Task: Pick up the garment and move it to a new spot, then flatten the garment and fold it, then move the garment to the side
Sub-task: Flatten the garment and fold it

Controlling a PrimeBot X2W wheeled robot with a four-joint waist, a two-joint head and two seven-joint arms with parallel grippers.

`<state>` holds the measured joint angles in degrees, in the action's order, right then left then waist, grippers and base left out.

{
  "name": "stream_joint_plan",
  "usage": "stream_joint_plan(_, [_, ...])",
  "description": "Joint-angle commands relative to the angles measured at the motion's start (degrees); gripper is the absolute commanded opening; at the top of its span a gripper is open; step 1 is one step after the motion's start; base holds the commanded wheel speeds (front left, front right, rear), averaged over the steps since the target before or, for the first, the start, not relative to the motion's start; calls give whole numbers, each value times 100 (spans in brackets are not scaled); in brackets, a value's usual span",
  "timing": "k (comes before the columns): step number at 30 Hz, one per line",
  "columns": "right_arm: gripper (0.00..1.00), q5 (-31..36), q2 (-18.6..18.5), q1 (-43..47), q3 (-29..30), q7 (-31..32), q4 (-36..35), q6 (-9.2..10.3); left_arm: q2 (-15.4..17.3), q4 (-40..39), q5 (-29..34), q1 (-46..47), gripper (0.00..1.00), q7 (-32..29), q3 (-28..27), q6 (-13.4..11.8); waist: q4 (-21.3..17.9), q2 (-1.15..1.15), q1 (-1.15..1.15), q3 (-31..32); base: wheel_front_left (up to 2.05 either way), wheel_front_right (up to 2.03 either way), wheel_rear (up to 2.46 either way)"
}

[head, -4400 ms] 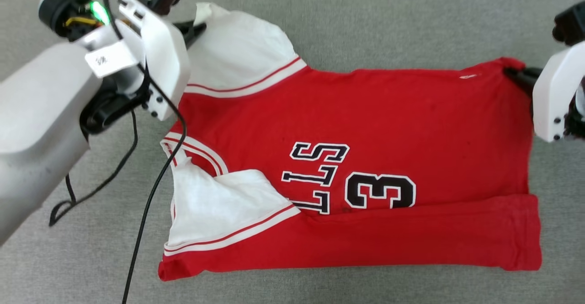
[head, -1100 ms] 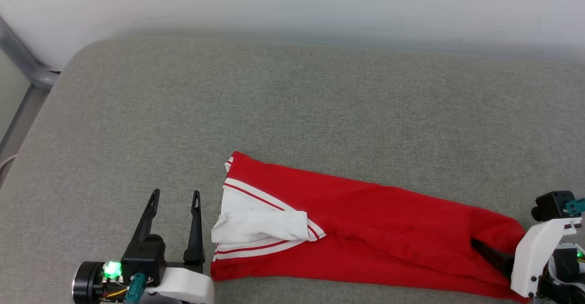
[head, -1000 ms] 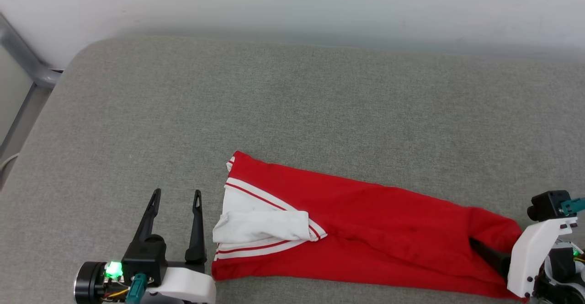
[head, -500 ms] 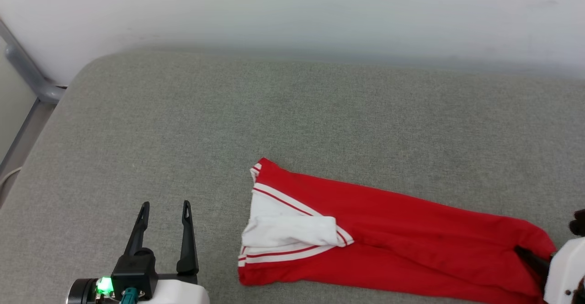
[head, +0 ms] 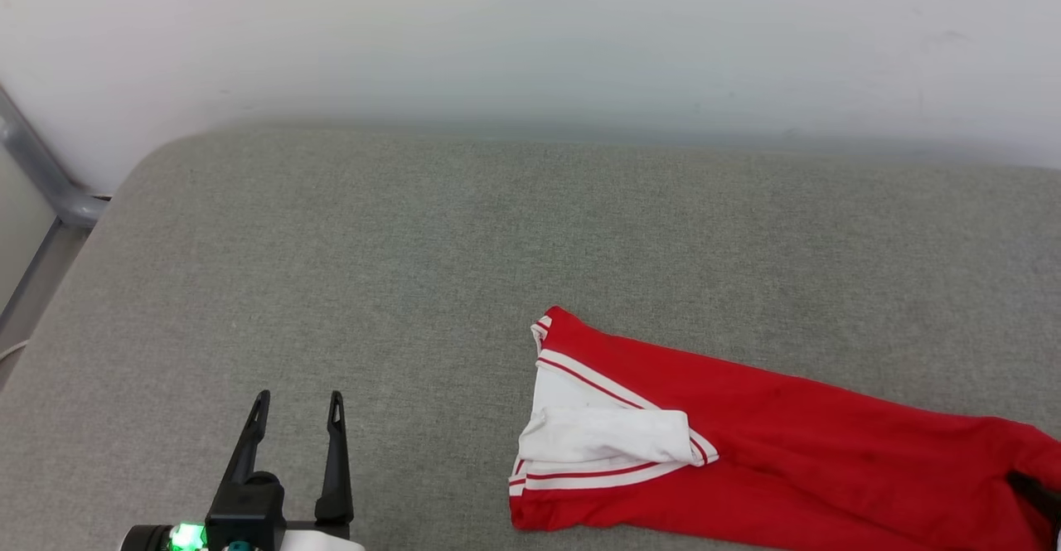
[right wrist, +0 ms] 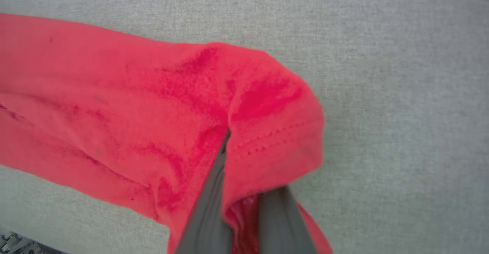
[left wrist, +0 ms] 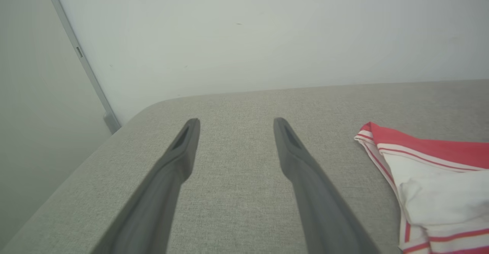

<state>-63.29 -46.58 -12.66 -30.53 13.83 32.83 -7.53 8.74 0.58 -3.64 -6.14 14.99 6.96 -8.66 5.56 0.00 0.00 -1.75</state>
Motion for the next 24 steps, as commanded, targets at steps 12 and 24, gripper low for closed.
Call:
stream_joint_plan(12, [0,-73,157,-8,176,806,-1824,7,-137,90,152,-96,100,26,-74,157,-36,0,0,60,0,0,0])
stream_joint_plan(24, [0,875,1365,-871,-228,1628,-2603,7,-274,187,230,202,100,21,51,298,151,0,0,-261,0,0,0])
